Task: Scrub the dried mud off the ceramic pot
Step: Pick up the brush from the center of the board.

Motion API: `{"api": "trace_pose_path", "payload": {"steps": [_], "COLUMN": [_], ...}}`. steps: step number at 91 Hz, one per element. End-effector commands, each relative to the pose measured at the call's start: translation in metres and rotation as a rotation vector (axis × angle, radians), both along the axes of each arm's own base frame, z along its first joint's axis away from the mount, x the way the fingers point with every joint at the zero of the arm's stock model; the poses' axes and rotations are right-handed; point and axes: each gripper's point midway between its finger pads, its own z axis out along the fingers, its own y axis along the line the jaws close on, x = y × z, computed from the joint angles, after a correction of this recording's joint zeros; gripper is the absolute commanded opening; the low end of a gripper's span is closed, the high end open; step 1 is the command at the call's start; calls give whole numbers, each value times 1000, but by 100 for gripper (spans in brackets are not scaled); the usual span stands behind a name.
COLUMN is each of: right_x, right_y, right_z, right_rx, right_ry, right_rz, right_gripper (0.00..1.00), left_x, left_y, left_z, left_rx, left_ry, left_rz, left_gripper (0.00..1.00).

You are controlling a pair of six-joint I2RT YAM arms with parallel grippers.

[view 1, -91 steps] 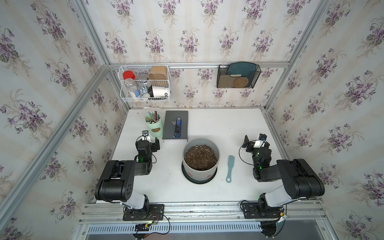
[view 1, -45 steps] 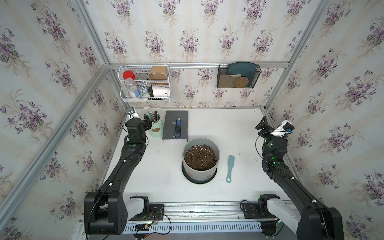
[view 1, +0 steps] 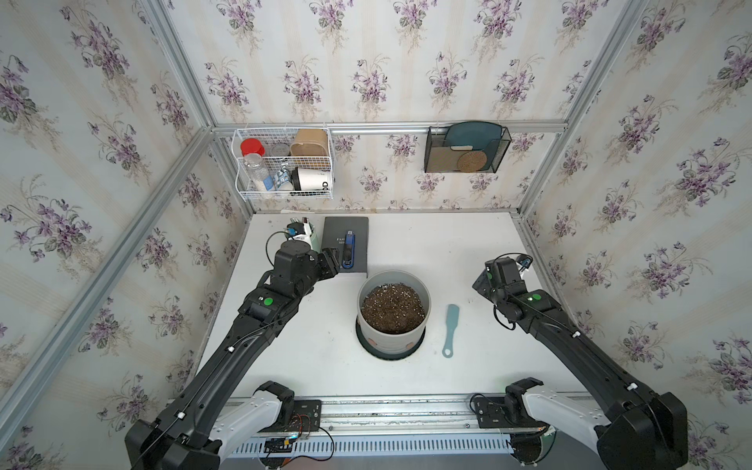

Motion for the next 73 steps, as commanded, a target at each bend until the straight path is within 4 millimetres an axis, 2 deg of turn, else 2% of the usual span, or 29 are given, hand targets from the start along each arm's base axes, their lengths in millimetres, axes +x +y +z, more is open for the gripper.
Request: {"api": "trace_pose_path", "payload": {"steps": [1, 4, 8, 15, 20, 27, 36, 46, 64, 73], "right_x": [-50, -57, -68, -81, -88, -96, -101, -98, -96, -99], "right_y": [27, 35, 55, 78, 91, 98, 101, 107, 100, 97], "right_z": [-38, -42, -48, -61, -72, -88, -102, -112, -127, -135], "right_rx": [38, 37, 57, 150, 198, 205, 186, 168, 93, 79], "right_ry": [228, 232, 235, 257, 280, 329, 377, 400, 448, 473], "right_rz": [96, 130, 214, 290, 331, 355, 363, 392, 369, 365], "right_gripper": [81, 79, 77, 69, 66, 63, 58, 57, 54, 49], "left_x": [-5, -4, -4, -1, 0, 1, 0, -2, -7, -9], "left_y": [-8, -8, -8, -9, -10, -14, -17, -18, -18, -17], "left_z": [9, 11, 14, 14, 14, 15, 15, 15, 8, -1], "left_rx": [-55, -55, -57, -73, -84, -97, -107, -109, -127, -123], "left_ry": [19, 15, 11, 2, 4, 5, 12, 8, 21, 46], "left_rz": [-27, -29, -27, -19, -18, -30, -47, -56, -59, -56], "left_gripper": [62, 62, 62, 62, 62, 62, 62, 62, 63, 63]}}
